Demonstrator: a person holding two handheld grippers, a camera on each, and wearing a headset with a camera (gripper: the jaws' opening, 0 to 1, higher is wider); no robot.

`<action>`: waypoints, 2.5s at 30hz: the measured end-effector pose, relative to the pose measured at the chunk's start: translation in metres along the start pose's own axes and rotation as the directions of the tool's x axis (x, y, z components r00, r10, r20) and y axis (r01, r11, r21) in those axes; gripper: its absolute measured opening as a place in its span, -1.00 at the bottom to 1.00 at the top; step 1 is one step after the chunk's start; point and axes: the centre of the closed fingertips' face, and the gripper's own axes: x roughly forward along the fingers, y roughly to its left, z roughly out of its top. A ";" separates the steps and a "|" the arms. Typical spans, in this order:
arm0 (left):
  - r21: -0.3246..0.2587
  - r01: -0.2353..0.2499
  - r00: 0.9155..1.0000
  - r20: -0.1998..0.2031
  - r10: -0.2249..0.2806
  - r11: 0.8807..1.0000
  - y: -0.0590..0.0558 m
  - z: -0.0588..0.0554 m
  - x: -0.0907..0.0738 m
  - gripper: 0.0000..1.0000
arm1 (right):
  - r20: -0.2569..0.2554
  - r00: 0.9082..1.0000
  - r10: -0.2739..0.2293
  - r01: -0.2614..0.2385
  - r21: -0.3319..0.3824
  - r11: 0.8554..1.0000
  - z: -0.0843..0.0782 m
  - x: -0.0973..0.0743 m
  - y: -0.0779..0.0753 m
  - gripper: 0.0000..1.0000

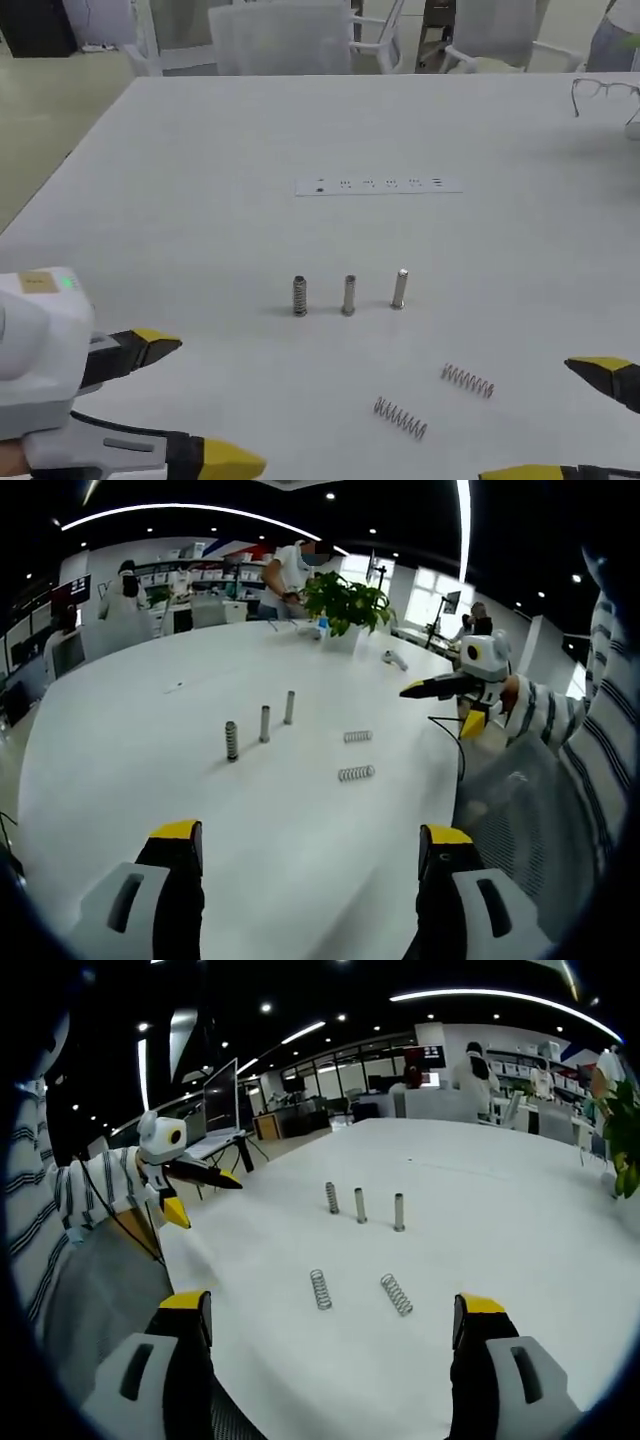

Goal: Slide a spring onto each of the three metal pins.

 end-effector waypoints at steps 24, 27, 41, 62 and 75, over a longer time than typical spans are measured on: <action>0.146 0.119 0.991 -0.081 -0.108 0.982 -0.010 0.011 0.047 0.51 | 0.039 0.998 -0.042 0.040 0.050 0.998 -0.002 -0.007 0.002 0.98; 0.202 0.166 0.980 -0.139 -0.139 0.965 -0.017 0.007 0.057 0.48 | 0.032 0.999 -0.044 0.042 0.055 0.998 -0.005 -0.006 0.002 0.99; 0.255 0.251 0.965 -0.142 -0.220 0.934 -0.027 0.026 0.094 0.44 | 0.014 0.998 -0.055 0.054 0.070 0.996 -0.012 -0.007 0.003 0.96; 0.318 0.427 0.904 -0.176 -0.390 0.846 -0.067 0.039 0.141 -0.08 | -0.002 0.997 -0.083 0.083 0.091 0.992 -0.021 -0.011 0.000 0.94; 0.385 0.486 0.864 -0.345 -0.367 0.784 -0.063 0.002 0.157 -0.47 | -0.028 0.996 -0.086 0.088 0.105 0.991 -0.027 -0.009 -0.002 0.94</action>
